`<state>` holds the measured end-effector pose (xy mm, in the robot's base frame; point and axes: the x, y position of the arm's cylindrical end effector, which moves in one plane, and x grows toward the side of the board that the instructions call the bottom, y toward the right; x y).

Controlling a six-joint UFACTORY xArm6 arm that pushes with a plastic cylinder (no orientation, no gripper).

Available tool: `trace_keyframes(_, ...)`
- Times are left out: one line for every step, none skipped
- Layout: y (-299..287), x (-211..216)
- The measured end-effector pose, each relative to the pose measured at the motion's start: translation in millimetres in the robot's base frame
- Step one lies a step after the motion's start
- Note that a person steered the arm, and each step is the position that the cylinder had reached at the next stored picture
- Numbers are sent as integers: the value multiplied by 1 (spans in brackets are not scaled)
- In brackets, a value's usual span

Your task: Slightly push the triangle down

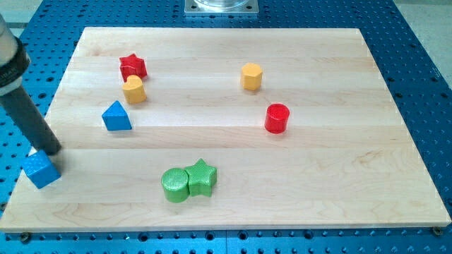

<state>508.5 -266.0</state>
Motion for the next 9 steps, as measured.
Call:
trace_keyframes(0, 26)
trace_keyframes(7, 34)
trace_keyframes(40, 24)
trace_keyframes(150, -16)
trace_keyframes(197, -75)
trace_keyframes(162, -105)
trace_keyframes(105, -98)
trace_keyframes(73, -73)
trace_keyframes(78, -46)
